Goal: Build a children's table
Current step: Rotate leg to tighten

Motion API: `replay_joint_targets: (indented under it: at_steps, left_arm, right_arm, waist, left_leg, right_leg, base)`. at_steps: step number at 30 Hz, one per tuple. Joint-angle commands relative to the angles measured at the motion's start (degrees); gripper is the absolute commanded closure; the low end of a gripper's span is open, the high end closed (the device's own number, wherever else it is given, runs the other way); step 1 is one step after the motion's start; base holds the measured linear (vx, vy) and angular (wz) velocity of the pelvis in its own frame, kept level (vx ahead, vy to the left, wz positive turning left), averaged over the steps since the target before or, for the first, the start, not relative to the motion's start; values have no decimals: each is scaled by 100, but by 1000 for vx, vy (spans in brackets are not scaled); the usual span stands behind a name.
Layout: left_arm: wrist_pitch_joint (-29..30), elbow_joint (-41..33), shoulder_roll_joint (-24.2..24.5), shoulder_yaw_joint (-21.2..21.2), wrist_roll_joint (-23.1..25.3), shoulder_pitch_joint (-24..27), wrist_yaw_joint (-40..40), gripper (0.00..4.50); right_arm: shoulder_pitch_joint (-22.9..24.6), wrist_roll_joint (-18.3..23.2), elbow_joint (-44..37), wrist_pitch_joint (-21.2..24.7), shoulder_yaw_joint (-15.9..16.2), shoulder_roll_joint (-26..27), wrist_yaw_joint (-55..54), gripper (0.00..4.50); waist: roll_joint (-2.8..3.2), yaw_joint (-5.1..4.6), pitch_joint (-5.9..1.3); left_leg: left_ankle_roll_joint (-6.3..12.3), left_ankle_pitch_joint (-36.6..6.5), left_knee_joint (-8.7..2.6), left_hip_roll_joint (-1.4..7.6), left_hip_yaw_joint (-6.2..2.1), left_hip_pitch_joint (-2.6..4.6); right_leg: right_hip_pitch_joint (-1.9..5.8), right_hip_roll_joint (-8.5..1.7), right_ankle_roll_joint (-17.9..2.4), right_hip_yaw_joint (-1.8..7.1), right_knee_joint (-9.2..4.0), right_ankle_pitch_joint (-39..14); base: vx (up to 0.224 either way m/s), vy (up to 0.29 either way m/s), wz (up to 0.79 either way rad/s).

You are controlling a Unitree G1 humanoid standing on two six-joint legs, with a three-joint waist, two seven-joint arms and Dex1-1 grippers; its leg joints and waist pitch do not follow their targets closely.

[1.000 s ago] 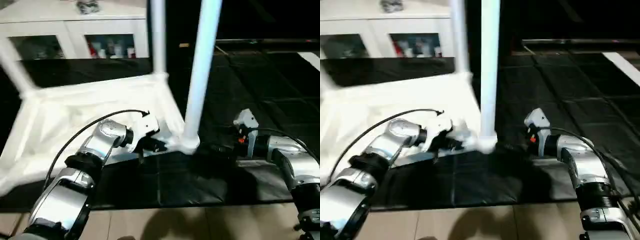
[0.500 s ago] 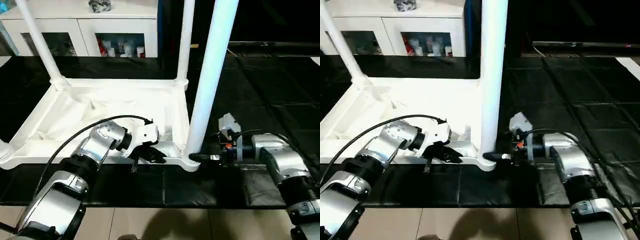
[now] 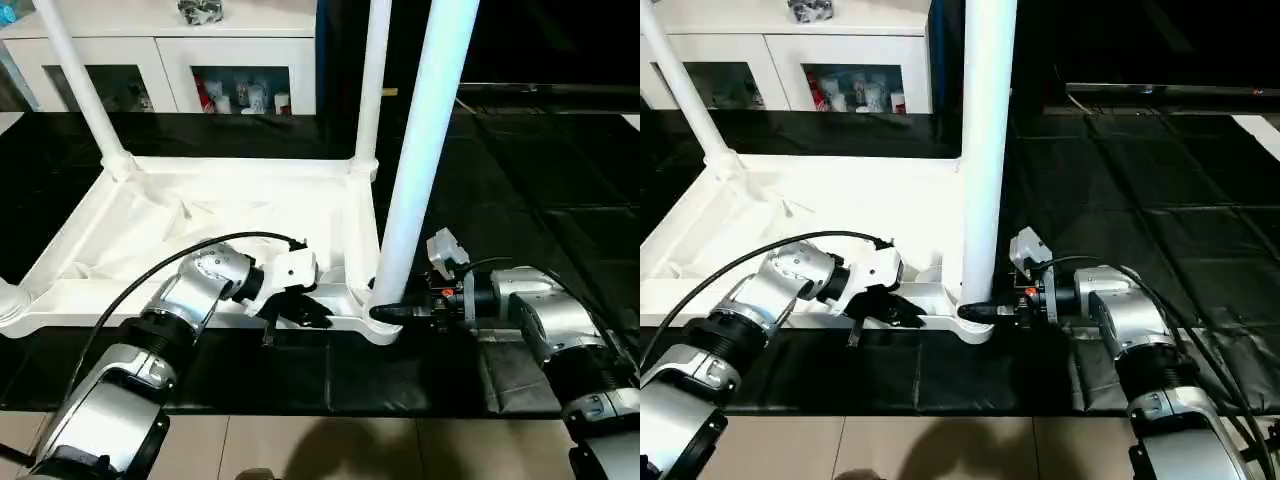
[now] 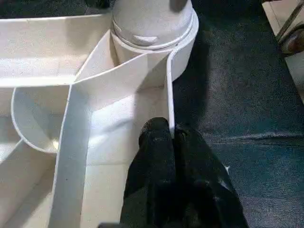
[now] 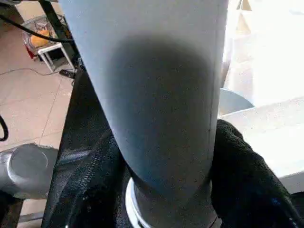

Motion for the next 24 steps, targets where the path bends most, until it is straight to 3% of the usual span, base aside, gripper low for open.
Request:
replay_joint_targets:
  at_steps: [1,10,12,15,17,20,22,23,24]
  left_arm:
    - [-39,-87,-47,-188,68,42,-75,450]
    - [85,-70,-85,-150,53,44,8,450]
    - [329,38,-170,-63,22,-6,184,450]
    - [705,326,-408,146,-13,-186,755,450]
    - [866,479,-580,276,-35,-297,1172,450]
    - [1150,585,-817,427,-113,-415,1571,450]
    - [1324,677,-1019,542,-157,-517,1948,450]
    - [1459,743,-1210,656,-190,-603,2334,450]
    - [1501,780,-1296,716,-217,-646,2500,450]
  right_arm:
    - [-122,47,18,47,-18,59,78,234]
    - [-56,116,-32,89,-3,95,135,241]
    - [-11,146,-83,221,-63,165,-87,241]
    - [63,22,-138,362,-132,371,-818,241]
    - [116,-100,-195,466,-155,558,-1388,243]
    - [112,-197,-228,773,-245,882,-2205,246]
    - [57,-249,-192,929,-319,1190,-2807,247]
    - [-13,-320,-128,898,-344,1465,-3266,248]
    - [-62,-303,-82,920,-386,1581,-3436,249]
  waist:
    - [-87,-36,-442]
    - [-71,-41,-449]
    - [-14,-36,-453]
    - [-47,-50,-435]
    - [-53,-89,-417]
    - [-46,-163,-393]
    - [-56,-222,-390]
    - [-24,-260,-385]
    - [-27,-313,-388]
  left_leg:
    - [545,-296,-350,344,-99,12]
    - [546,-308,-343,341,-99,15]
    - [522,-329,-340,344,-103,20]
    - [473,-381,-349,336,-96,32]
    - [322,-584,-373,304,-105,48]
    - [250,-749,-389,272,-110,56]
    - [209,-754,-394,265,-123,37]
    - [177,-771,-391,243,-121,52]
    - [171,-780,-389,232,-121,54]
  right_leg:
    - [370,-507,-772,438,-308,-1342]
    - [370,-499,-800,438,-303,-1272]
    - [369,-499,-822,437,-302,-1259]
    - [362,-488,-803,432,-334,-1341]
    - [377,-495,-637,410,-405,-1816]
    - [383,-496,-450,384,-491,-2296]
    - [390,-490,-368,372,-507,-2377]
    - [375,-494,-350,363,-530,-2434]
    - [375,-484,-345,354,-549,-2451]
  base:
    - [0,0,0]
    - [0,0,0]
    - [0,0,0]
    - [0,0,0]
    - [0,0,0]
    - [0,0,0]
    - [0,0,0]
    - [0,0,0]
    - [0,0,0]
